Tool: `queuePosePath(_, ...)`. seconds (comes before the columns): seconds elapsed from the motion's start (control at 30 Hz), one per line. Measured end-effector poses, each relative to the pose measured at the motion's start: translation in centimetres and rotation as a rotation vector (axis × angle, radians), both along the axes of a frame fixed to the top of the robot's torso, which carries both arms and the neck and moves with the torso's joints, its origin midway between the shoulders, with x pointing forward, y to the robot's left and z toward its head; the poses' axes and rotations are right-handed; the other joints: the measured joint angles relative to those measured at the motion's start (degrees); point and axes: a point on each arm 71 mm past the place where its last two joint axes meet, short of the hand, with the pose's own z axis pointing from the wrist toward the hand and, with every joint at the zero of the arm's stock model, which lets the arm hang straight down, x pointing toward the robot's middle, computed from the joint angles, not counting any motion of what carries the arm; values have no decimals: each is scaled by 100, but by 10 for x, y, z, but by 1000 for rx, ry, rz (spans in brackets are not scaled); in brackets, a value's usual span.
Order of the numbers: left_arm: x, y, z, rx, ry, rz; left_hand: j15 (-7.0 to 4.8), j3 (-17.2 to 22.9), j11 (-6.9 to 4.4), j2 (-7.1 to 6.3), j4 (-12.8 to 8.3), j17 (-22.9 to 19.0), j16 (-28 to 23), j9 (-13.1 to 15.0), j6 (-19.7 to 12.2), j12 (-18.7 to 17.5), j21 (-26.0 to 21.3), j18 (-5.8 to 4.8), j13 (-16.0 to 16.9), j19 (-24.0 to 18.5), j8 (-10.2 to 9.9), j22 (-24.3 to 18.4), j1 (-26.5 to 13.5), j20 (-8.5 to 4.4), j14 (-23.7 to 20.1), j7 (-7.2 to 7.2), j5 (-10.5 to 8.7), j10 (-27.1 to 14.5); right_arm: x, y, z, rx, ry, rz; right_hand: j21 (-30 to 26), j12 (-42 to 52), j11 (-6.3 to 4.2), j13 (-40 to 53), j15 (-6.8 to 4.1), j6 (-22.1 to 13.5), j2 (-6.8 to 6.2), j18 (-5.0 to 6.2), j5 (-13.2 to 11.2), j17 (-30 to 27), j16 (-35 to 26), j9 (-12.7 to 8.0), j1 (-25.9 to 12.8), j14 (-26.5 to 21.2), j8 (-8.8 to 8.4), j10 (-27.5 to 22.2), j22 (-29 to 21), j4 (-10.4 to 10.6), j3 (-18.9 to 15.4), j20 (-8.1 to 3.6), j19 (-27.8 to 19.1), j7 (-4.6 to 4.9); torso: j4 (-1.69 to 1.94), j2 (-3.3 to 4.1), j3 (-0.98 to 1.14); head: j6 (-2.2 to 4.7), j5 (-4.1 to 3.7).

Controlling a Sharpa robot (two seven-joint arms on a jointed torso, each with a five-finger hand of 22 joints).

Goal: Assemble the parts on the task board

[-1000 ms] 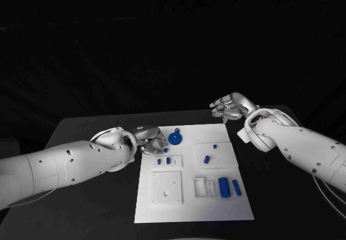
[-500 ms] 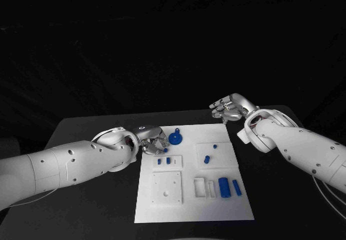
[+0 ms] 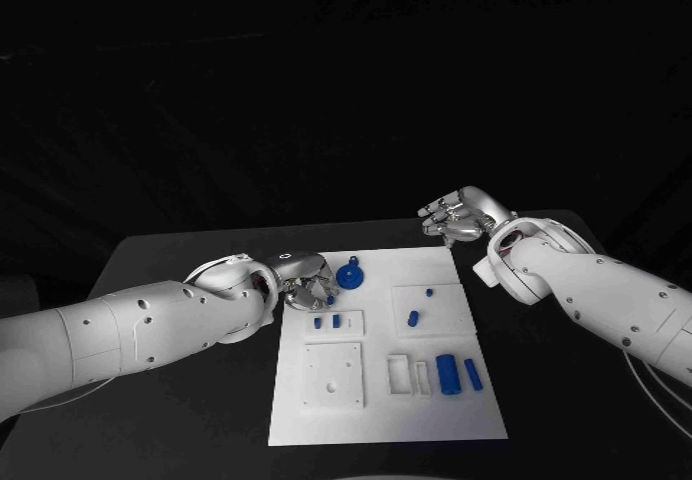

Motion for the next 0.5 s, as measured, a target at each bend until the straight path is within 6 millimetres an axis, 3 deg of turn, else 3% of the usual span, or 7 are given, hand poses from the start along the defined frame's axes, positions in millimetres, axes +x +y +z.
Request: queuePosePath(0.5,0,1,-1,9,10,-3,0,0,0,45,0,-1,22,0,147,0,44,-2,0,-8,0,-1,0,-8,0,-26,0,0,0,0,0,-1,1,-1,24,-22,0,1,0,0,0,2,0,-6,0,0,0,0,0,0,-36,0,0,1,-1,-1,3,-1,-4,-9,-8)
